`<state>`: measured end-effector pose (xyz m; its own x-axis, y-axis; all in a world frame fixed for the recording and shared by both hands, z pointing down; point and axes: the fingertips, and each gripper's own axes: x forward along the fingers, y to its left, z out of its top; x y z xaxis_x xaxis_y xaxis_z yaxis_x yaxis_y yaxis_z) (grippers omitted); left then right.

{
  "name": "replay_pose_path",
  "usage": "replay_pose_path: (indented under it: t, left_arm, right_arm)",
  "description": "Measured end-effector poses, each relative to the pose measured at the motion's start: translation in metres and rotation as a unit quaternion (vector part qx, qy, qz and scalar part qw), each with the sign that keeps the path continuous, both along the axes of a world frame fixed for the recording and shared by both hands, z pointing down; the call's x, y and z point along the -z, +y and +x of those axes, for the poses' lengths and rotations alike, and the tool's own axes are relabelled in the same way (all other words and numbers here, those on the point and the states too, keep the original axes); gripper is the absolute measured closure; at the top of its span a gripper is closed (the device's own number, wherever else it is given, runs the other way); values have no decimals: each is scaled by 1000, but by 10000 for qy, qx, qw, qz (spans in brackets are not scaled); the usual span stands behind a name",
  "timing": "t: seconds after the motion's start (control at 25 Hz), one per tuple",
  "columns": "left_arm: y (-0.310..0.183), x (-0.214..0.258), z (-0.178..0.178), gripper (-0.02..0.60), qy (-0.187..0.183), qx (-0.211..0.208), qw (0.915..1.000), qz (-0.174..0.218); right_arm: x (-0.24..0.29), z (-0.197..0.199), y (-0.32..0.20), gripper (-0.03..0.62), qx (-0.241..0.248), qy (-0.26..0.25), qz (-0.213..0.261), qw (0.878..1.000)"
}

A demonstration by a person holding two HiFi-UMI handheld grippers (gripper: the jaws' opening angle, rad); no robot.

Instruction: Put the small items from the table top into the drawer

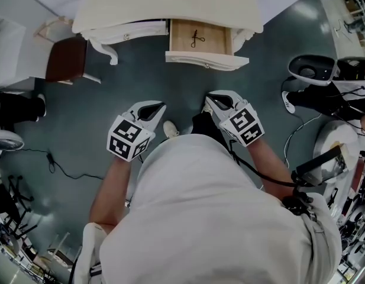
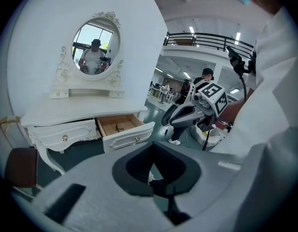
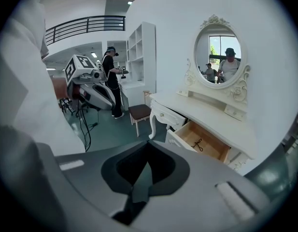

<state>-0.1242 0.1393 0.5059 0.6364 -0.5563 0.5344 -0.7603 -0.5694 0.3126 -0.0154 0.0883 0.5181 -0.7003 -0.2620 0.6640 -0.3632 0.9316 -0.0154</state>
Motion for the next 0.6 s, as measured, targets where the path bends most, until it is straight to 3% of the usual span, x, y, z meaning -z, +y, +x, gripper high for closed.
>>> replay_pose_path:
  t: [0.28,0.6]
  left_arm:
    - [15,12,-23,580,79,20,9999,66]
    - [12,-4,-22,580,61,79,9999,-27]
  right_arm:
    - [14,-29,9,594,53,4,102,9999]
    - [-1,-33,2,594,146,-21,52,9999]
